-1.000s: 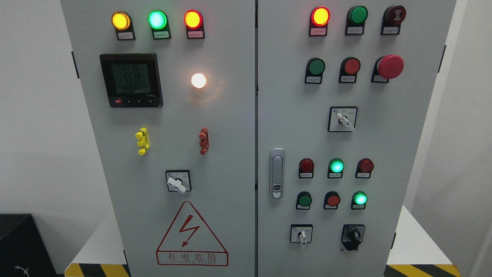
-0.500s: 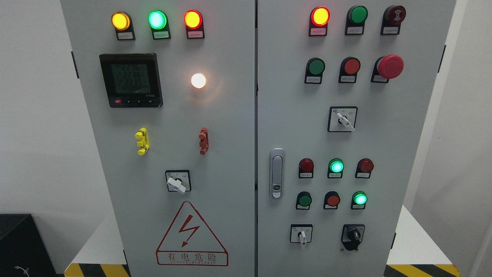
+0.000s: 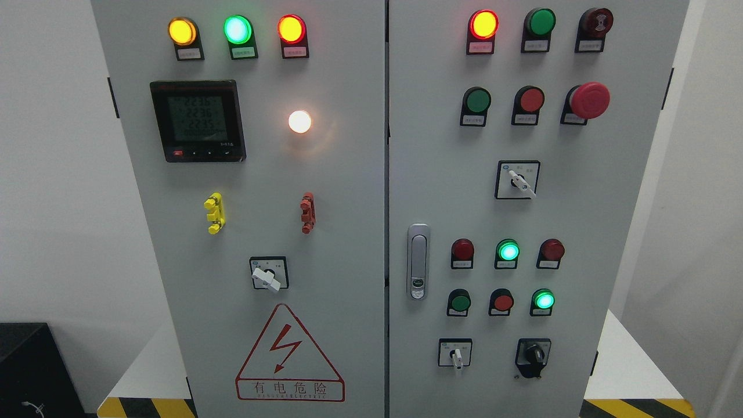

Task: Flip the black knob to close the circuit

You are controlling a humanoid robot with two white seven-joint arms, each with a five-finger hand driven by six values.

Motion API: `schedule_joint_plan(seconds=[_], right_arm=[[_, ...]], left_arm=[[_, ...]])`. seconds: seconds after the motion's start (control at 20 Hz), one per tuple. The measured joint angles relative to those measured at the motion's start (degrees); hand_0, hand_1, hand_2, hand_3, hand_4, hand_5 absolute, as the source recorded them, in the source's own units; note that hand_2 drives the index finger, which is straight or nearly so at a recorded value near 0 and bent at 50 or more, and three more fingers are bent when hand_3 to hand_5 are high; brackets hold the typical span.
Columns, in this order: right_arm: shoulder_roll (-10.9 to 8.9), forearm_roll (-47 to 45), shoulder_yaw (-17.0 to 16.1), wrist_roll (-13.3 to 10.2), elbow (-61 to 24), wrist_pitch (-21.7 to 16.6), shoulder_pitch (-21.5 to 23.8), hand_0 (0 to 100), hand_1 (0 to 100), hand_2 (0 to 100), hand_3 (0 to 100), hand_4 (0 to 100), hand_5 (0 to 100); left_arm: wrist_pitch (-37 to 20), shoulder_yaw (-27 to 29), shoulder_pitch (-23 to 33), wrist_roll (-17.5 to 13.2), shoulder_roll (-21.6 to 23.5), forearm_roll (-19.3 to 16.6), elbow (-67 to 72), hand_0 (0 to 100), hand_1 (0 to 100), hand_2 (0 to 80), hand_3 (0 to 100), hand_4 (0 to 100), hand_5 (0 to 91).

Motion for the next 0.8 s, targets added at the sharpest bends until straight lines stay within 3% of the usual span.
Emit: schedule_joint_plan(seconds=[0.2, 0.8], right_arm=[[0.31, 2.0, 0.4, 1.0, -1.1, 2.8, -4.3, 0, 7, 89, 100, 90, 90], [0.65, 4.4, 2.0, 3.0, -0.2, 6.4, -15.0, 0, 7, 89, 100, 90, 90]], left_arm=[[-0.1, 0.0, 0.0, 0.0, 0.0, 0.0, 0.0, 12, 56, 0.0, 0, 0, 0.0], [-0.2, 0.0, 0.0, 0.0, 0.0, 0.0, 0.0, 12, 56, 0.0, 0, 0, 0.0]])
